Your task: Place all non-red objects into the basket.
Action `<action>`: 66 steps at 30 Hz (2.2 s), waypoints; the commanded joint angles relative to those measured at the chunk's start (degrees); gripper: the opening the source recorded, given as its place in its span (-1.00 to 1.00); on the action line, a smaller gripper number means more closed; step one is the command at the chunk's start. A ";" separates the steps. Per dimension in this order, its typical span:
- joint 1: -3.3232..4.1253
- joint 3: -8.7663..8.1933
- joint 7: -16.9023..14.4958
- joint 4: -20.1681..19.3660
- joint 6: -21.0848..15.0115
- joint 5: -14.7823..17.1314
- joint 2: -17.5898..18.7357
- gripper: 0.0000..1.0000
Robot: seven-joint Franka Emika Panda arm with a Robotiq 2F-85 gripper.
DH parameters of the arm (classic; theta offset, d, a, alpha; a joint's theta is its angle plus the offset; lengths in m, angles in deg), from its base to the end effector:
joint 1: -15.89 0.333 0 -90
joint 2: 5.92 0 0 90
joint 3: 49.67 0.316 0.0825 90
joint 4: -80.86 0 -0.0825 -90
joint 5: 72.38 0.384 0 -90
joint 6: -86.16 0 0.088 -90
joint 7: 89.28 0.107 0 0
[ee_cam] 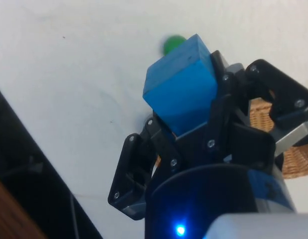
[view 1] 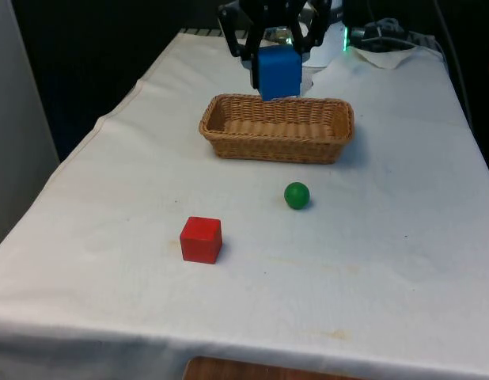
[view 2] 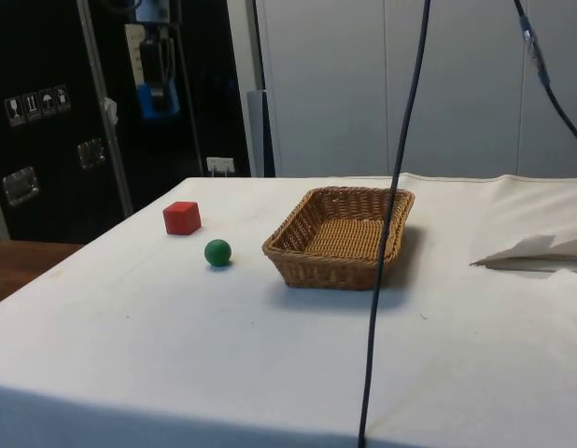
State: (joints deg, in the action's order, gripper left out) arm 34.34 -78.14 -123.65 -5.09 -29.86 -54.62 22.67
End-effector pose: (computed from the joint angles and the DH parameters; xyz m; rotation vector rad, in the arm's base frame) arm 0.6948 -0.0481 0.4145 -3.0679 -0.5621 -0.1625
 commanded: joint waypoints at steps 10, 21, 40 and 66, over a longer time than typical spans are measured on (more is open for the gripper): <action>1.49 -0.57 1.66 -5.33 -1.32 -5.33 -3.78 -0.94; 1.83 -0.46 2.12 -8.77 -2.12 -7.56 -6.53 -0.94; 2.41 -0.17 3.04 -15.76 -2.46 -11.63 -12.61 -0.94; 2.23 0.92 4.13 -26.81 -5.10 -16.27 -22.63 -0.94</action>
State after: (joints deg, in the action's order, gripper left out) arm 36.29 -77.11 -120.33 -30.41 -33.70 -69.57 1.42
